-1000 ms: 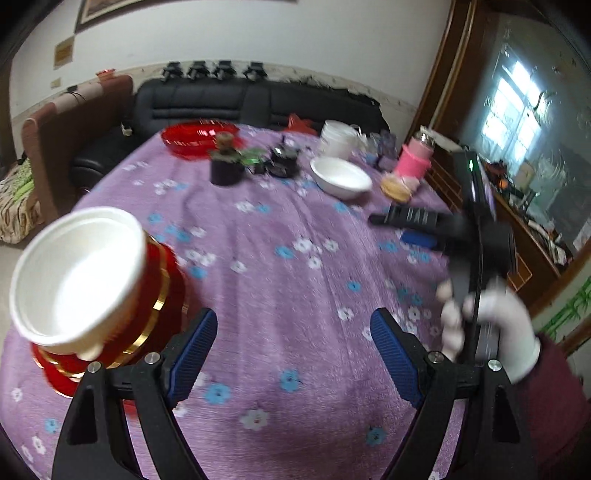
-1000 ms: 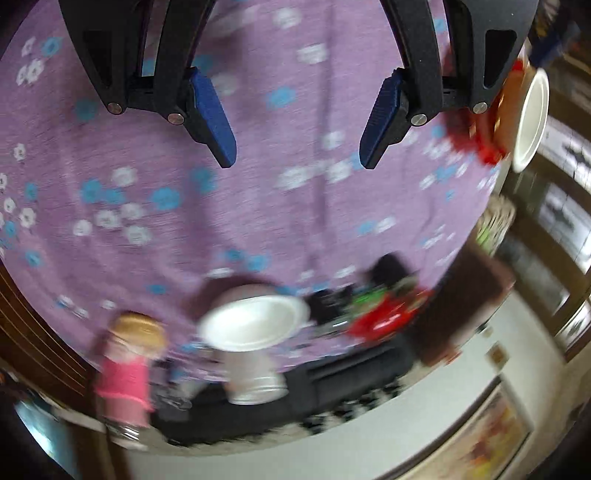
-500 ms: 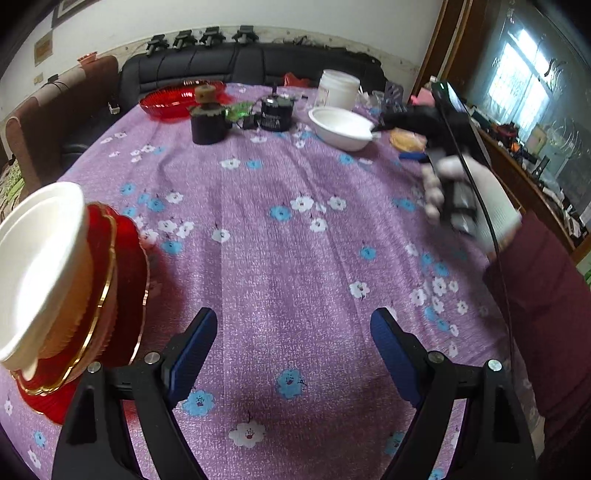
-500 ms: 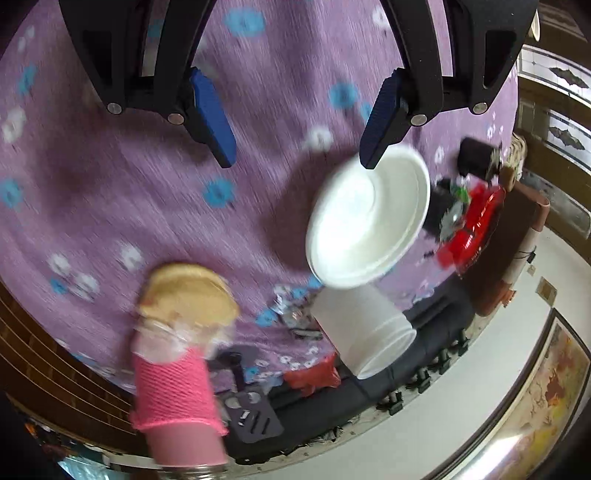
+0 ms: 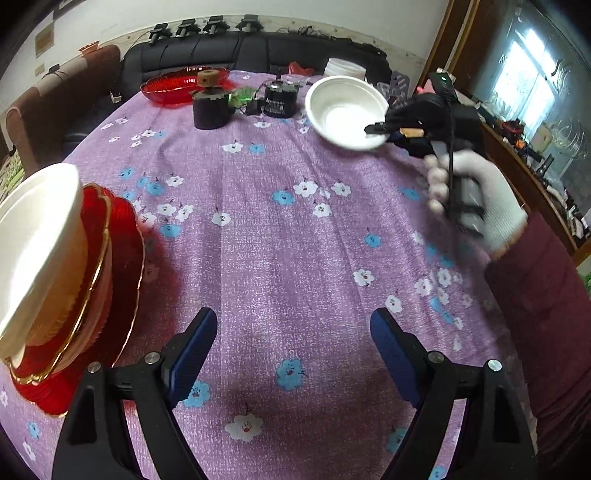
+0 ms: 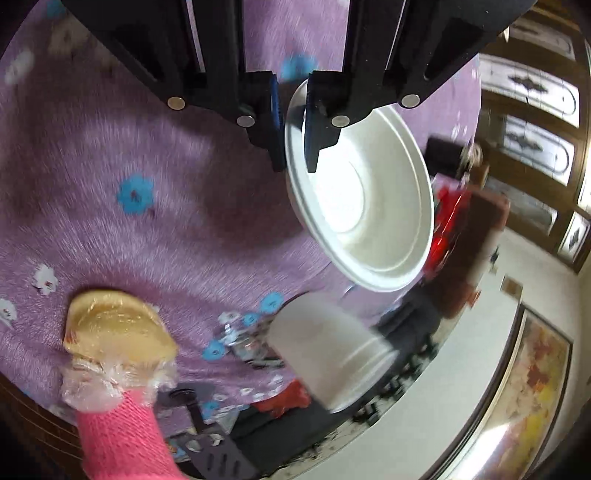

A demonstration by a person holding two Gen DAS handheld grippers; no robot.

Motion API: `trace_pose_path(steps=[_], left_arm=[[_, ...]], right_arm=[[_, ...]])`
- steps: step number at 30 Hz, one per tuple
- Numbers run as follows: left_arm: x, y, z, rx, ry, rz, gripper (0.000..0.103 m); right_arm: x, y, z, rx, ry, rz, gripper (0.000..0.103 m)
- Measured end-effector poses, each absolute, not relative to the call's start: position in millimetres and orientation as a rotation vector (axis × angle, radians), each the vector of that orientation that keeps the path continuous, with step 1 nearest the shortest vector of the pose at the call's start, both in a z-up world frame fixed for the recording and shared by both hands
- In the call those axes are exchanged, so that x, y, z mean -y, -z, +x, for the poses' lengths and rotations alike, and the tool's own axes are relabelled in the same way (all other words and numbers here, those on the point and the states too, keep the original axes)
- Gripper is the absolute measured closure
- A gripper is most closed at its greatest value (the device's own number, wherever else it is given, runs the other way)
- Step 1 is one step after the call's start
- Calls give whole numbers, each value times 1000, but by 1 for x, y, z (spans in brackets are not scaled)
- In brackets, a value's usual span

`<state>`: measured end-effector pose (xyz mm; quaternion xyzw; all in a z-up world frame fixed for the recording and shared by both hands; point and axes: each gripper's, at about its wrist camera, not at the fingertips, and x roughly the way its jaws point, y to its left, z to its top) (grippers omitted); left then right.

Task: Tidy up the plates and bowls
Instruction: 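Carry the second white bowl onto the stack and open the right gripper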

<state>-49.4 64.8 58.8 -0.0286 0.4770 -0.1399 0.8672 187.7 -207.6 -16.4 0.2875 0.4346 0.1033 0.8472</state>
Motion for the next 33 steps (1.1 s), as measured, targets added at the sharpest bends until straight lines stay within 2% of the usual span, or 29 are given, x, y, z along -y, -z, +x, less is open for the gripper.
trace_pose_path(steps=[7,14,15,17,19,20,29,33], left_arm=[[-73,-74,-68,-961,311,-116,19],[-66,-67,-71,-982,338,-160,19],[-63,-64,-70,-990,338,-166,19],[-59,-59,-69,-1008,335,-174,19],[-58,-55,-71,-1021,327,-178,19],[-59,-55,-72,-1020,324,-178,19],[-49,-59,-59,-973,278,-104,19],[-41,-45,-37,-1024,269,-97,19]], right_arm=[[180,9,107,-1082,-468,593,92],[158,30,14,-1285,-516,459,90],[156,30,8,-1284,-498,416,90],[153,32,-3,-1253,-469,363,82],[155,30,-13,-1206,-457,356,62],[158,27,-15,-1180,-452,355,60],[177,13,-35,-1058,-394,359,60],[164,14,-36,-1036,-375,324,60]])
